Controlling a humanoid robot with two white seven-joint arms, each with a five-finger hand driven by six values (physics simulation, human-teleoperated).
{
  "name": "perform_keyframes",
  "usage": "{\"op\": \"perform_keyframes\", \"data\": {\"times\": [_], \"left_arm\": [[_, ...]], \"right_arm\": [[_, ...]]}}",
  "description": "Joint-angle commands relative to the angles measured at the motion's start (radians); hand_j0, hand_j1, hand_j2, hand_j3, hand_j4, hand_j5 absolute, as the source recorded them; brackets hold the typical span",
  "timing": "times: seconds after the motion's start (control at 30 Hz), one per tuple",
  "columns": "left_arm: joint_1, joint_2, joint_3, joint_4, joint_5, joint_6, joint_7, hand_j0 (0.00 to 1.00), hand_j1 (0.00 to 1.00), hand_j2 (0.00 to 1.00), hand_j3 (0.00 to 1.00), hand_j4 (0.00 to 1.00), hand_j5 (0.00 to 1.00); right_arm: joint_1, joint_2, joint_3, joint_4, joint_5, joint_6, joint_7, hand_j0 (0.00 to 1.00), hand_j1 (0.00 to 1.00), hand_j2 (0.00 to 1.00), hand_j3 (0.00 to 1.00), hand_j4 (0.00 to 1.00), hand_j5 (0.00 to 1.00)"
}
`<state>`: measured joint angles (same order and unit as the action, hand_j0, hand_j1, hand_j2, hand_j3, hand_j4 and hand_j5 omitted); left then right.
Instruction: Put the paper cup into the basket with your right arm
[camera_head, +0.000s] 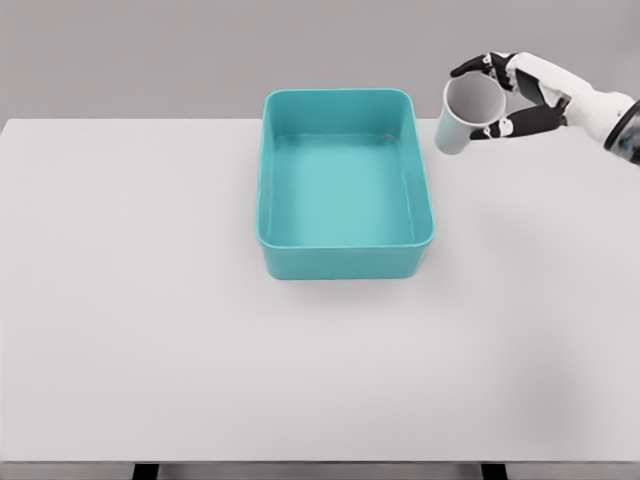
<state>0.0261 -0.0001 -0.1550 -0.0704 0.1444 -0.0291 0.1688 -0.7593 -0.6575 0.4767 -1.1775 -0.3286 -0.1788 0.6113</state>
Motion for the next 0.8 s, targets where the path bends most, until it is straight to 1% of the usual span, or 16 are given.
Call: {"op": "perform_keyframes", "data": {"times": [0.0,0.13,0.23,0.4,0.5,0.6,0.77], "left_arm": [[0.000,0.000,0.000,0.000,0.000,0.000,0.000,1.00,1.00,1.00,1.00,1.00,1.00],[0.000,0.000,0.000,0.001,0.000,0.000,0.000,1.00,1.00,1.00,1.00,1.00,1.00],[0.000,0.000,0.000,0.000,0.000,0.000,0.000,1.00,1.00,1.00,1.00,1.00,1.00],[0.000,0.000,0.000,0.000,0.000,0.000,0.000,1.00,1.00,1.00,1.00,1.00,1.00],[0.000,0.000,0.000,0.000,0.000,0.000,0.000,1.00,1.00,1.00,1.00,1.00,1.00],[0.000,0.000,0.000,0.000,0.000,0.000,0.000,1.00,1.00,1.00,1.00,1.00,1.00],[0.000,0.000,0.000,0.001,0.000,0.000,0.000,1.00,1.00,1.00,1.00,1.00,1.00]], "right_arm": [[0.000,0.001,-0.001,-0.010,-0.003,0.004,0.000,0.72,0.72,0.72,0.72,0.72,0.72],[-0.014,0.004,-0.001,-0.011,-0.003,0.006,0.000,0.73,0.73,0.73,0.73,0.73,0.73],[-0.021,0.007,0.003,-0.030,-0.001,0.007,0.000,0.73,0.73,0.73,0.73,0.73,0.73],[-0.037,0.042,0.016,-0.030,0.005,0.007,0.000,0.73,0.73,0.73,0.73,0.73,0.73],[-0.055,0.064,0.056,-0.030,0.005,0.007,0.000,0.73,0.73,0.73,0.73,0.73,0.73],[-0.072,0.081,0.074,-0.030,0.006,0.009,0.000,0.73,0.73,0.73,0.73,0.73,0.73],[-0.081,0.099,0.094,-0.030,0.006,0.009,0.000,0.73,0.73,0.73,0.73,0.73,0.73]]}}
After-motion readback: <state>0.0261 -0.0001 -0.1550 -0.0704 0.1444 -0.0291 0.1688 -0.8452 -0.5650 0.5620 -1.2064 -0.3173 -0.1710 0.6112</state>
